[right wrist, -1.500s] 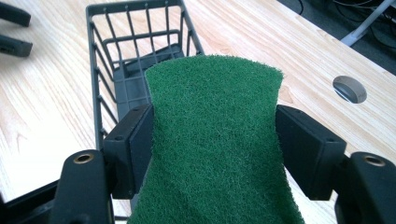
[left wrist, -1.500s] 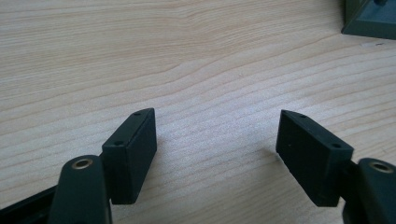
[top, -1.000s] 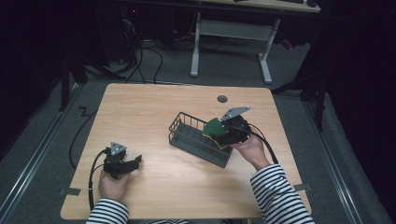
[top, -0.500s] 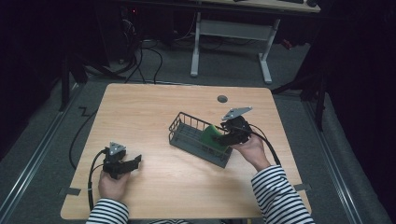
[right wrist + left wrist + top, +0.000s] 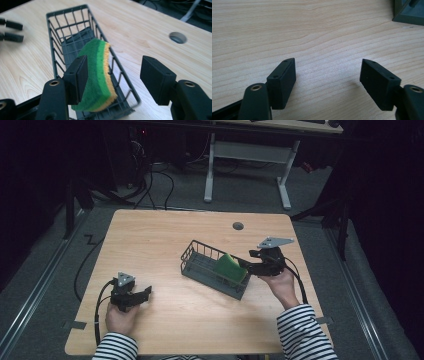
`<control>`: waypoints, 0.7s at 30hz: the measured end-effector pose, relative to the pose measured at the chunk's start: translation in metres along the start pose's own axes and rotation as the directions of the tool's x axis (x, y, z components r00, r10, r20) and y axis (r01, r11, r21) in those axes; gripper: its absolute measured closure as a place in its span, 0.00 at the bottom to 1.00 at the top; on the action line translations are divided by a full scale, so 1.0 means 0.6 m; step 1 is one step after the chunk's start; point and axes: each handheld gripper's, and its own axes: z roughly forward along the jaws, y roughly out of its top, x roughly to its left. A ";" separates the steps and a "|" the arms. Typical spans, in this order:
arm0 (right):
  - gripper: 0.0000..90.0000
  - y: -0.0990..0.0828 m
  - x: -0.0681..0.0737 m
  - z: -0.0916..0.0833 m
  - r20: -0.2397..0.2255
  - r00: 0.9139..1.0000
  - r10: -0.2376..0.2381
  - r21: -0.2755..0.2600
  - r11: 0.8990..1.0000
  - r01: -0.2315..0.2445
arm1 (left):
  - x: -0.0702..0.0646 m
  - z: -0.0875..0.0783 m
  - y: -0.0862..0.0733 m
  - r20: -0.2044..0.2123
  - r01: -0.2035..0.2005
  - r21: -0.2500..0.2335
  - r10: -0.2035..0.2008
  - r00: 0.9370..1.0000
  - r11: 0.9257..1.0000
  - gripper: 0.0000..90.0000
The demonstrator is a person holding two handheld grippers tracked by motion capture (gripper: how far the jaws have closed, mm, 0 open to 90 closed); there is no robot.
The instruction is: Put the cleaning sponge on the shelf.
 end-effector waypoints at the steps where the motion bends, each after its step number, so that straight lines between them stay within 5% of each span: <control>1: 0.44 -0.003 -0.003 -0.007 0.005 1.000 0.018 -0.007 1.000 -0.018 | -0.001 0.000 0.000 -0.003 -0.003 0.001 0.003 1.000 1.000 0.33; 7: 0.44 -0.021 -0.014 -0.047 0.050 0.998 0.044 -0.017 0.999 -0.043 | 0.000 0.001 0.001 0.003 -0.004 0.001 0.004 1.000 1.000 0.33; 11: 0.45 -0.035 -0.023 -0.070 0.058 0.994 0.095 -0.077 0.993 -0.091 | -0.001 0.001 0.001 0.002 -0.007 0.002 0.007 1.000 1.000 0.33; 14: 0.46 -0.048 -0.027 -0.078 0.090 0.992 0.083 -0.068 0.995 -0.077 | -0.001 0.001 0.001 0.001 -0.007 0.002 0.007 1.000 1.000 0.33; 21: 0.46 -0.081 -0.036 -0.105 0.089 0.986 0.142 -0.115 0.985 -0.131 | -0.002 0.001 0.001 -0.003 -0.010 0.002 0.010 1.000 1.000 0.33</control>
